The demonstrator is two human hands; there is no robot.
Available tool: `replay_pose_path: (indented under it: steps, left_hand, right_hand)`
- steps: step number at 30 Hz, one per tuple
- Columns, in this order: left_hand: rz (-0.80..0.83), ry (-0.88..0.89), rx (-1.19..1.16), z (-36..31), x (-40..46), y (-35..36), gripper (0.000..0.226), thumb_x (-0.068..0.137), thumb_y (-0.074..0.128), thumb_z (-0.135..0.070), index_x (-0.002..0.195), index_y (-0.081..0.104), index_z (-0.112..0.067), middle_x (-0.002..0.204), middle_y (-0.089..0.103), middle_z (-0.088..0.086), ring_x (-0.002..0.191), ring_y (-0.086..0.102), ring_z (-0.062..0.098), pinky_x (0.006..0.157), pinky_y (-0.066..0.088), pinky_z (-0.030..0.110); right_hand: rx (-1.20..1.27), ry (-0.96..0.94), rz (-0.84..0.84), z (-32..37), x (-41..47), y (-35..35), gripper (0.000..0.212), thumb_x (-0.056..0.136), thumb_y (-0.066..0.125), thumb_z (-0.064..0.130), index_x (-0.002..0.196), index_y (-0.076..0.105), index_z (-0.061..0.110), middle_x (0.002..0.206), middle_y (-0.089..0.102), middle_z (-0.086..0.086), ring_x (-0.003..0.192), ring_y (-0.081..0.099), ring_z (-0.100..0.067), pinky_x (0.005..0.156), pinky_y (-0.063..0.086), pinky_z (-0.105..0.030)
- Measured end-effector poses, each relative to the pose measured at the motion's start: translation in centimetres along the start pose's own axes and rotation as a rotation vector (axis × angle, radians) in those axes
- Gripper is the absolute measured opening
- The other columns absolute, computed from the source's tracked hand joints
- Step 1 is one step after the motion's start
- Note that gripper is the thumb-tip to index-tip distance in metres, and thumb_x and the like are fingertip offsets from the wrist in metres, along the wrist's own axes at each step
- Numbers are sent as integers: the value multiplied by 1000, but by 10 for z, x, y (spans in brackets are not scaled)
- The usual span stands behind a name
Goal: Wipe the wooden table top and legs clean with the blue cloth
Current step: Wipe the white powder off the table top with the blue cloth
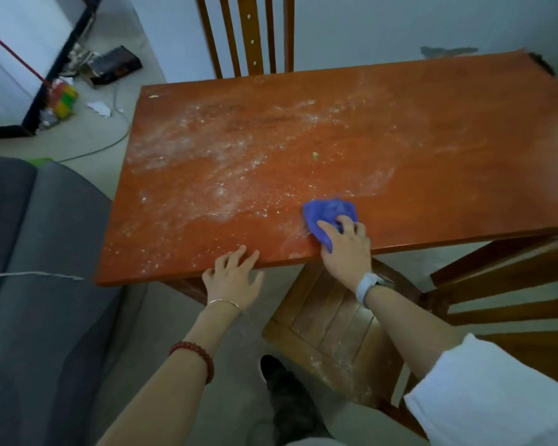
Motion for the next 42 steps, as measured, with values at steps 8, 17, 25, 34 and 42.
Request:
replay_pose_path:
  steps: [8,17,25,34,42]
  left_hand:
    - [-166,-56,-232,35,27,-37,40,93,41,-31,132,44,-27,138,40,-3,129,28,19,107,18,42]
    - [-160,-257,-200,115,53,-61,46,92,42,-35,138,34,-29,151,18,1,139,9,24,112,10,49]
    - [-163,-290,-159,169,62,-68,49,91,42,-39,139,32,-30,154,12,2,140,4,25,112,6,50]
    - [-151,-96,-145,220,69,-81,41,93,43,-34,133,44,-27,150,26,1,136,15,26,109,11,49]
    - [10,16,-67,260,81,-84,52,92,37,-44,141,22,-37,155,4,-4,141,4,24,111,10,52]
  right_hand:
    - [351,263,-267,-26,62,-58,47,81,47,7,127,53,14,129,45,-21,115,40,-39,100,30,-38]
    - [46,177,-120,47,71,12,41,76,57,14,117,62,19,126,51,-14,105,45,-43,79,45,-51]
    - [307,56,-166,100,66,1,42,79,46,12,118,61,16,119,54,-14,101,42,-36,89,36,-38]
    - [82,236,-199,163,-3,59,43,68,54,12,108,65,20,117,56,-15,92,51,-42,72,49,-49]
    - [468,191,-103,198,-18,43,42,78,45,11,116,62,17,118,52,-14,108,43,-34,95,30,-25]
Point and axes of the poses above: each hand's wrist, its own x-axis towards the middle knuckle, its own y-axis out of the palm, z = x × y, the point moved 6 cm from there along x, towards the middle knuckle
